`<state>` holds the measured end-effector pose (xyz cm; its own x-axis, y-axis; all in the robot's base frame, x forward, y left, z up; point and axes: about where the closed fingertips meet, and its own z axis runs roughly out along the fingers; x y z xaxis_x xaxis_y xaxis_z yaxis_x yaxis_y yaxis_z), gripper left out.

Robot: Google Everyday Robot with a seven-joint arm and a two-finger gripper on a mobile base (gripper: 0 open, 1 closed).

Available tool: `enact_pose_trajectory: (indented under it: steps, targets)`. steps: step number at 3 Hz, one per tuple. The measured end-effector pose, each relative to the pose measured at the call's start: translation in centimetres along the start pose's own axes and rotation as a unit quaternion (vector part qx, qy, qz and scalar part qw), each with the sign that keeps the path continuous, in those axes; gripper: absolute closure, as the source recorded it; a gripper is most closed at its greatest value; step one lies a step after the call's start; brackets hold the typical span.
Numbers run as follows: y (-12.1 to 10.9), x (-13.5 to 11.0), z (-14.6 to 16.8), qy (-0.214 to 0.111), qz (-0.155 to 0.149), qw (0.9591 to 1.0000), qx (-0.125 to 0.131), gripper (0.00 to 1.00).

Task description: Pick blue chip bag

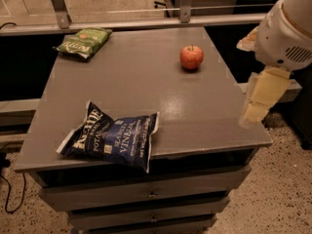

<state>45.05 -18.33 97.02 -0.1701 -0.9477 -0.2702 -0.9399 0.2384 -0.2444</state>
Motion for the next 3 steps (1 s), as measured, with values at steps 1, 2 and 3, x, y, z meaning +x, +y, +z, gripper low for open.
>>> enact_pose_trajectory:
  steps: [1,2,3]
  targets:
    - [0.4,-5.9,4.1,-0.070,-0.011,0.9971,-0.029,0.00]
    - [1.3,-11.2,7.5,-0.131,-0.012,0.9895,-0.060,0.00]
    - [3.2,-15.3,10.4,-0.173,-0.005,0.9803,-0.095,0.00]
